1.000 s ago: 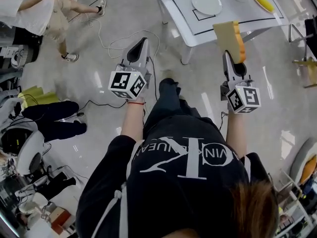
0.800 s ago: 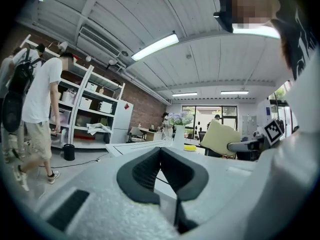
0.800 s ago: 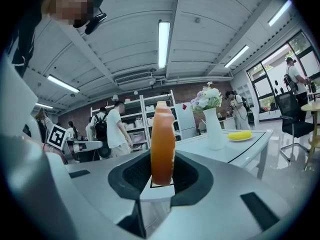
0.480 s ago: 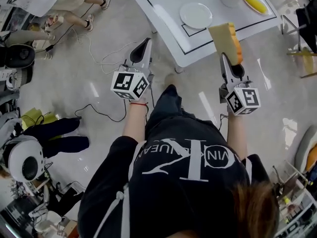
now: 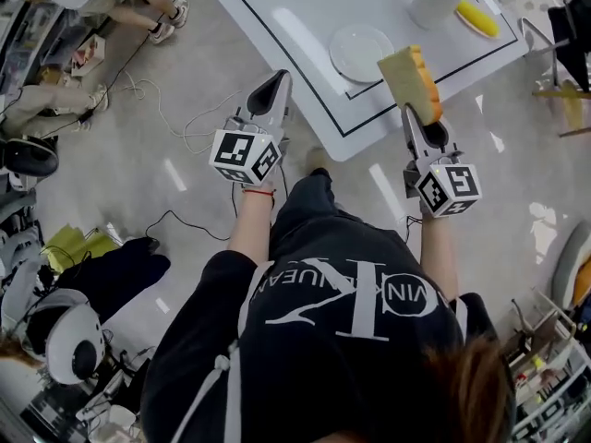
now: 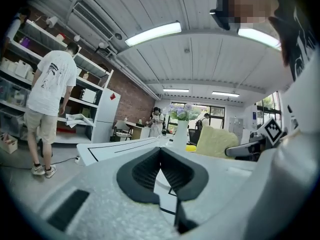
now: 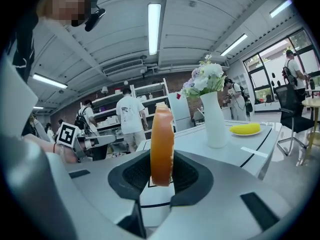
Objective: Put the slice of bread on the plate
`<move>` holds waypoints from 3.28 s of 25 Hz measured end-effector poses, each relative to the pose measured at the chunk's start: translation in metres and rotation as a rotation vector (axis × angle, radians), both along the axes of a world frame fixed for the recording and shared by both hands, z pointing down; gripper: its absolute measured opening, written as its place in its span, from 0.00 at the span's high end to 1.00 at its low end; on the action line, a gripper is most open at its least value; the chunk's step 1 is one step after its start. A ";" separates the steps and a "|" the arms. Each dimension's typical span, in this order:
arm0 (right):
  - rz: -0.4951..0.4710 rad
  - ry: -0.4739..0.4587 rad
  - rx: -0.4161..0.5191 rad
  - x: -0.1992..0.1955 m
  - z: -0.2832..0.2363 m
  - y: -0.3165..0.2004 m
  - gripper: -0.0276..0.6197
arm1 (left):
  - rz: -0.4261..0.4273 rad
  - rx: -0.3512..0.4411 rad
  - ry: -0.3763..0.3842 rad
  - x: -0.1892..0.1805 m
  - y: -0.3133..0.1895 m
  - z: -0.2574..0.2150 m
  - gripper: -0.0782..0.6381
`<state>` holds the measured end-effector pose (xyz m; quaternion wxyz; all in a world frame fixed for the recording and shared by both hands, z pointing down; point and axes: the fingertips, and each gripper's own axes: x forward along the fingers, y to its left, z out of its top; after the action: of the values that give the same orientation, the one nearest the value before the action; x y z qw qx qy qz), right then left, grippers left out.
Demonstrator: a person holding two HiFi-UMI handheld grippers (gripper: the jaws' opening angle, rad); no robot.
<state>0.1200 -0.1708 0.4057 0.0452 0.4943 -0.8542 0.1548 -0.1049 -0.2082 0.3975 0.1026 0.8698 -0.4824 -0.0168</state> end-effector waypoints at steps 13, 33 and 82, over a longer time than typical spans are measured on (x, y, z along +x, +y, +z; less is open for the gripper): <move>0.023 -0.199 -0.176 -0.028 0.037 -0.048 0.81 | 0.132 -0.014 -0.016 0.018 -0.067 0.018 0.88; -0.125 -0.442 -0.540 -0.074 0.073 -0.125 0.81 | 0.034 -0.082 -0.020 0.022 -0.116 0.034 0.88; -0.536 0.378 -0.640 -0.054 0.118 -0.088 0.71 | -0.036 -0.090 0.015 0.022 -0.125 0.023 0.88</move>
<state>0.0665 -0.2590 0.5240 0.3894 0.2366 -0.8378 0.3009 -0.0830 -0.3335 0.4200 0.1448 0.8554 -0.4974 -0.0037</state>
